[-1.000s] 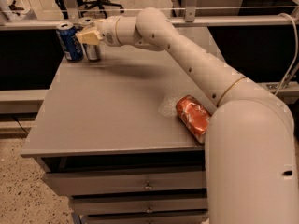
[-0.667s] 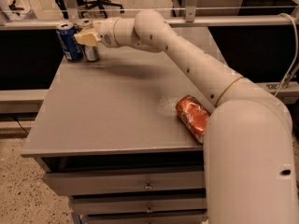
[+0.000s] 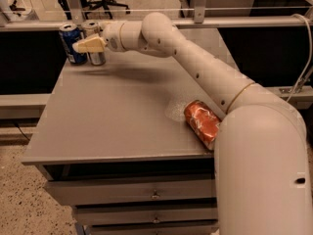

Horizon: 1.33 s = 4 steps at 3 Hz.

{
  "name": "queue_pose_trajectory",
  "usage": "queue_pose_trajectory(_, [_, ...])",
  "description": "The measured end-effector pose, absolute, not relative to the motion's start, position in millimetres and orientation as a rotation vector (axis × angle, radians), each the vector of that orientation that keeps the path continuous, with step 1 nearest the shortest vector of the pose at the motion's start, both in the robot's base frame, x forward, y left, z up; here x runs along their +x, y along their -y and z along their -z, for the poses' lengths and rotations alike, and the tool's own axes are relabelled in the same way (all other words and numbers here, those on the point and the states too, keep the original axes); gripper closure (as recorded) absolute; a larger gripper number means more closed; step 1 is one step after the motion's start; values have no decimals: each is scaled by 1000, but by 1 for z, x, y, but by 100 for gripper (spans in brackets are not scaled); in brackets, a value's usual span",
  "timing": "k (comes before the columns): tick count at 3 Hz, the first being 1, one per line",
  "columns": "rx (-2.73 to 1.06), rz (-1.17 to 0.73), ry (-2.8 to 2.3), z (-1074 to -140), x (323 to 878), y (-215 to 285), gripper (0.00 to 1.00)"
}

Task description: Move redbull can near pepsi can

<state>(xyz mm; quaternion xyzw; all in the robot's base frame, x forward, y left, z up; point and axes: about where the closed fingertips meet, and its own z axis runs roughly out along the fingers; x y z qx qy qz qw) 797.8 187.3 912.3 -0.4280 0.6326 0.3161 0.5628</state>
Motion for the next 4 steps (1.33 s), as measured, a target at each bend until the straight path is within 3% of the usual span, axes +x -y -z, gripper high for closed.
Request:
queue_pose_trajectory(2, [-997, -750, -1486, -916, 796, -169, 0])
queue_pose_trajectory(3, [-999, -702, -1476, -932, 797, -121, 0])
queue_pose_trajectory(4, [-964, -615, -1459, -967, 793, -41, 0])
